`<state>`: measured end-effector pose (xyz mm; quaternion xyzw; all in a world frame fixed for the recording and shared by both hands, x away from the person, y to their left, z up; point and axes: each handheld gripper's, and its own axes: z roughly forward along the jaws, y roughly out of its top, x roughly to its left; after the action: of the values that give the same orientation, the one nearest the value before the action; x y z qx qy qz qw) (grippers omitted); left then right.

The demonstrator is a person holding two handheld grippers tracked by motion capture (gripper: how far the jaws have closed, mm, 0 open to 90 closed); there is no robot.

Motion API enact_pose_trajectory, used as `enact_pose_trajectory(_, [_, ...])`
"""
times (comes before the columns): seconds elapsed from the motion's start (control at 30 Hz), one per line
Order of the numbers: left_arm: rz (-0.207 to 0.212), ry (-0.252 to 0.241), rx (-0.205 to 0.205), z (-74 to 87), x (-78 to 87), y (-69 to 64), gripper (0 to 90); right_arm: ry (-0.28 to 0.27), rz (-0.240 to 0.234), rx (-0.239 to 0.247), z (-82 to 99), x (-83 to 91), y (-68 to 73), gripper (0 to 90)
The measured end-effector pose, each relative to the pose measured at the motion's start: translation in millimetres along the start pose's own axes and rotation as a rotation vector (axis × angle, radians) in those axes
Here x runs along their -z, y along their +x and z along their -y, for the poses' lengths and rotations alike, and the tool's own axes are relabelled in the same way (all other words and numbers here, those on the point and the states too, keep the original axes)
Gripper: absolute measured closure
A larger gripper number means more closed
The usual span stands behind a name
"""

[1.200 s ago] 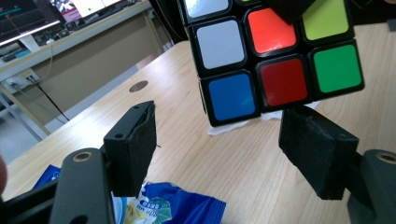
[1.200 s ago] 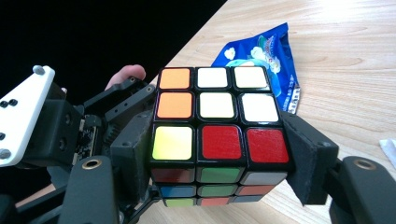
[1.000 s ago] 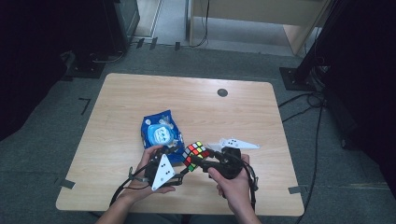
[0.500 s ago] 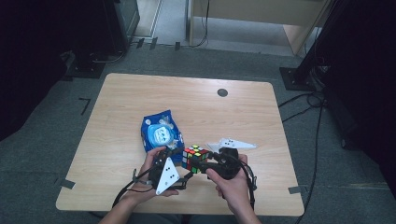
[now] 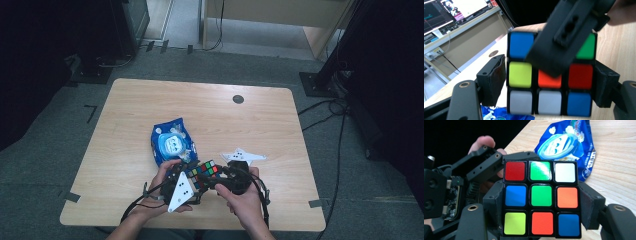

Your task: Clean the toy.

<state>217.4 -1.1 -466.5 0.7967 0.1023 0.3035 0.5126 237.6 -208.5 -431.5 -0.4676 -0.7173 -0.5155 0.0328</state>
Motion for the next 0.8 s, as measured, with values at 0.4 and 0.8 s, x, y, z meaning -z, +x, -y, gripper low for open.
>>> enact_pose_trajectory(0.4, [0.006, -0.002, -0.024, 0.2, 0.1, -3.2, 33.9, -0.001, -0.019, 0.029, -0.9, 2.3, 1.3, 34.3])
enact_pose_trajectory(0.8, [-0.032, 0.006, 0.046, 7.1, 6.0, 15.5, 34.0, -0.096, -0.05, 0.072, -14.7, 35.2, -16.1, 34.7])
